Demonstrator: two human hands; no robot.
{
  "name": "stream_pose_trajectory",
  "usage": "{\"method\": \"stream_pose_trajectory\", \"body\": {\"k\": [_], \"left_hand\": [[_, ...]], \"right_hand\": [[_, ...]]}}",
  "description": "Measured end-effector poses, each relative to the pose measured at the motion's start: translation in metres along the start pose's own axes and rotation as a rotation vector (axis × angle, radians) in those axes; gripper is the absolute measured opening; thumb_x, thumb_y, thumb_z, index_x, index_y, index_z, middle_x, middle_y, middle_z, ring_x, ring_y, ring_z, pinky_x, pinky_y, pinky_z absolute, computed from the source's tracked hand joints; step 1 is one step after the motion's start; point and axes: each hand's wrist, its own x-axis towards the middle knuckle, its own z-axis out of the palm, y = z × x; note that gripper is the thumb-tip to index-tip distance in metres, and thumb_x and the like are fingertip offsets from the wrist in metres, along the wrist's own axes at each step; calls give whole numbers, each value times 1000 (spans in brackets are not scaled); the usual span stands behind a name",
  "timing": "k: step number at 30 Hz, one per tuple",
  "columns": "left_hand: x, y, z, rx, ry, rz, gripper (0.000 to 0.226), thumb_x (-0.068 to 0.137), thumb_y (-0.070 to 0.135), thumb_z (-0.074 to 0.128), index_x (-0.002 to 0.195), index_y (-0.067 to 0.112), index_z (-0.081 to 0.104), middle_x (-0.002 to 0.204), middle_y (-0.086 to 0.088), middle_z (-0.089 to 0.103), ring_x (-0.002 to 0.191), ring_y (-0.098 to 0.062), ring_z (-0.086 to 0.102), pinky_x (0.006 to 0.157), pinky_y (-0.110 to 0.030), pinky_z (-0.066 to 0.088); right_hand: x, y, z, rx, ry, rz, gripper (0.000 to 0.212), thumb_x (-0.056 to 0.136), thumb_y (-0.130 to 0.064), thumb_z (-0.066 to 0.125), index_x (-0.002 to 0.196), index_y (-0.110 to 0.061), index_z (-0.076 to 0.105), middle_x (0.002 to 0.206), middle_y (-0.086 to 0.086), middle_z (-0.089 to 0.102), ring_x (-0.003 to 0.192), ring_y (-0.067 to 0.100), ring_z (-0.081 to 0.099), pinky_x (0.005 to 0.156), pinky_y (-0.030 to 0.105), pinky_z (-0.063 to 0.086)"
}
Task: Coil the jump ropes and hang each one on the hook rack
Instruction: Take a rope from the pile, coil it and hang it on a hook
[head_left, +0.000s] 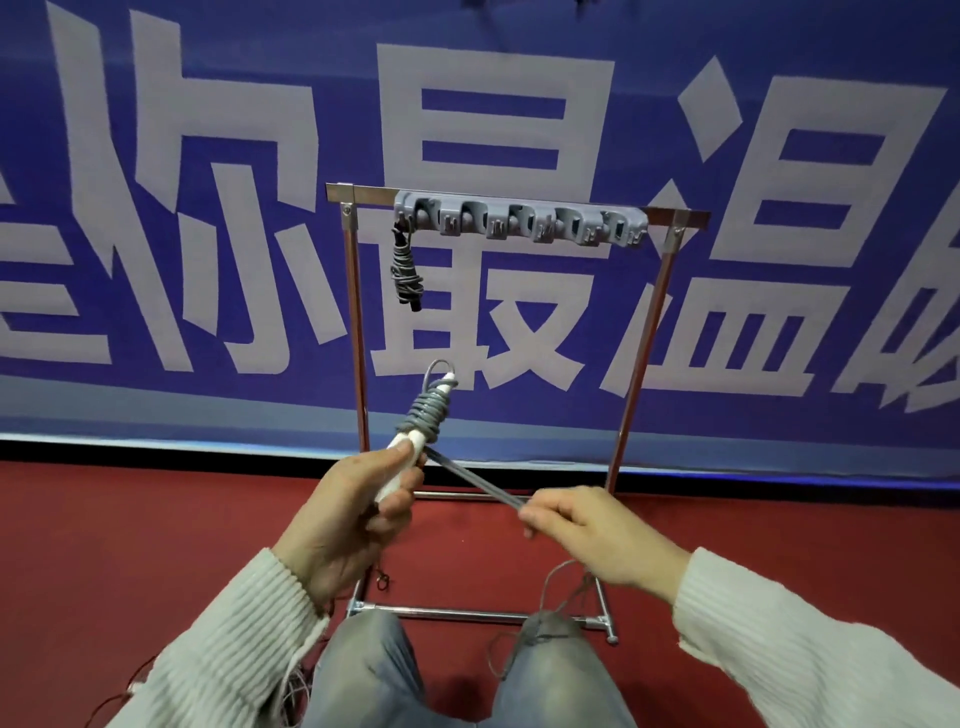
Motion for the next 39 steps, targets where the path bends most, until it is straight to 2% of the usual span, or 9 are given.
{"method": "stream_pose_trajectory", "body": {"k": [4,8,14,19,25,28,32,37,39], "left_hand": [[20,-25,-20,1266,137,238,33,96,44,64,79,17,61,60,5,62,54,-15,57,53,-31,38],[13,-49,1,1712,-234,339,32,100,50,53,84,22,47,82,-6,66,79,-32,62,62,-35,33],[-17,-24,31,1457,-621,656,18,101,41,57,95,24,54,74,11,53,63,-8,48,59,-21,35],[-21,-3,14,1109,-277,575,22,93,43,57,93,23,67,68,2,63,52,-6,50,50,-31,40],[22,-25,-7,1296,122,406,20,100,34,59,90,18,66,65,4,65,63,-17,63,57,-31,40],[23,-40,-6,1602,-114,366,26,102,44,53,92,20,57,77,-1,66,75,-28,65,61,-33,34],[-9,-42,17,1593,-592,570,24,103,40,51,90,20,49,75,9,51,66,-13,48,62,-28,34],[-22,-14,14,1146,-559,460,14,101,35,61,95,23,65,76,10,60,61,-2,51,57,-21,39],[-24,-11,12,1234,-620,378,18,100,38,62,93,22,64,73,6,61,58,-4,50,55,-24,39]], "right_hand": [[-17,-38,-12,-374,-39,-191,30,103,-51,43,94,-26,58,71,-7,61,68,12,58,65,37,45],[14,-55,-48,-278,-47,-226,25,101,-45,55,100,-27,72,83,-12,72,77,8,63,71,29,48],[41,-28,-44,196,-235,-116,13,98,-28,69,97,-18,77,89,-10,75,84,2,67,80,20,49],[11,-21,-5,548,-308,111,26,95,-51,62,86,-32,77,59,-8,45,50,7,35,49,24,28],[-12,-42,9,-336,-145,-170,34,107,-48,38,95,-24,58,70,-5,59,71,22,59,70,38,48],[0,-60,-26,-504,-77,-266,26,103,-48,48,102,-29,66,90,-4,73,85,21,66,76,40,52],[30,-50,-55,83,-192,-134,7,90,-22,77,95,-17,79,90,-8,78,86,4,70,85,28,55],[22,-23,-27,411,-248,-3,14,98,-15,66,90,-22,76,84,-10,74,81,2,66,78,21,52],[19,-23,-21,400,-246,-17,12,97,-15,67,92,-19,77,84,-8,75,81,1,66,79,20,52]]}}
